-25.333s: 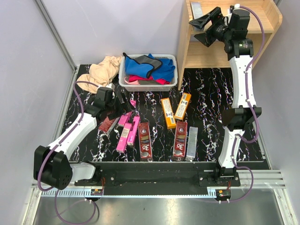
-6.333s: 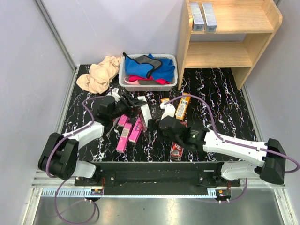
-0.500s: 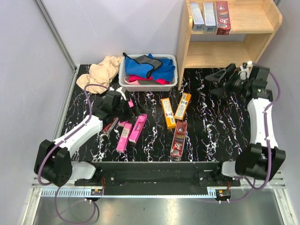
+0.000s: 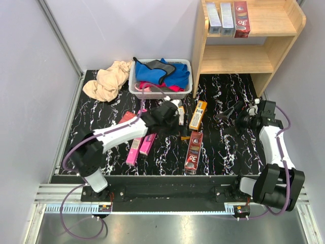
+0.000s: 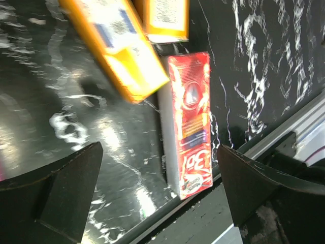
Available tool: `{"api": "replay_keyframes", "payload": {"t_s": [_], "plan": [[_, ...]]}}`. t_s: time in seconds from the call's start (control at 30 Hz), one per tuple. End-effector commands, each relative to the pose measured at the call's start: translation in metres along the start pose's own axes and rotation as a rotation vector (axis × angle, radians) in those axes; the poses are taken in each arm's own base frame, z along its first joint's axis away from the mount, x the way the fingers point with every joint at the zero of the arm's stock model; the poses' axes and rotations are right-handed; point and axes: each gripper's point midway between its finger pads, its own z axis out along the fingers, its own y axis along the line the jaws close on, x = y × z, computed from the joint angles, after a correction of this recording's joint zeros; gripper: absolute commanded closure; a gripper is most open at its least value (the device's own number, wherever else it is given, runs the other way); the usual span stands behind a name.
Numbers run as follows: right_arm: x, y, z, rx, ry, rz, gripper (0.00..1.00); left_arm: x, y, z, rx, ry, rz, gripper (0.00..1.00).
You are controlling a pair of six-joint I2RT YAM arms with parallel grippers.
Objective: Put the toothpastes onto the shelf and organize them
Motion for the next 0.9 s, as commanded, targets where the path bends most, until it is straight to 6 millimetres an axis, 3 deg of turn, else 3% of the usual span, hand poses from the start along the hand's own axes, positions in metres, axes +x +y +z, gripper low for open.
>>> {"api": "replay_keyframes", "payload": {"t_s": [0.0,0.03,0.13,0.33,0.47,0.7,0.87], "plan": [[0.003,-0.009,-0.006,0.033,-0.041,-0.058,0.02,0.0,-0.022,0.019,-0.068,-0.014,0.088,0.01],[0.003,-0.011,-0.006,0.044,-0.044,-0.058,0.03,-0.003,-0.033,0.021,-0.057,-0.016,0.103,0.01],[0.008,-0.016,-0.006,0.052,-0.04,-0.054,0.07,0.005,-0.038,0.037,-0.097,0.007,0.135,0.01],[0.014,-0.019,-0.007,0.057,-0.03,-0.054,0.16,0.016,-0.039,0.061,-0.157,0.039,0.182,0.01],[0.014,-0.017,-0.009,0.054,-0.034,-0.06,0.17,0.027,-0.035,0.076,-0.179,0.076,0.2,0.01],[0.013,-0.019,-0.008,0.061,-0.033,-0.065,0.18,0.036,-0.048,0.096,-0.164,0.114,0.239,0.01],[0.014,-0.023,-0.006,0.068,-0.025,-0.061,0.18,0.047,-0.039,0.107,-0.227,0.141,0.264,0.03]]}}
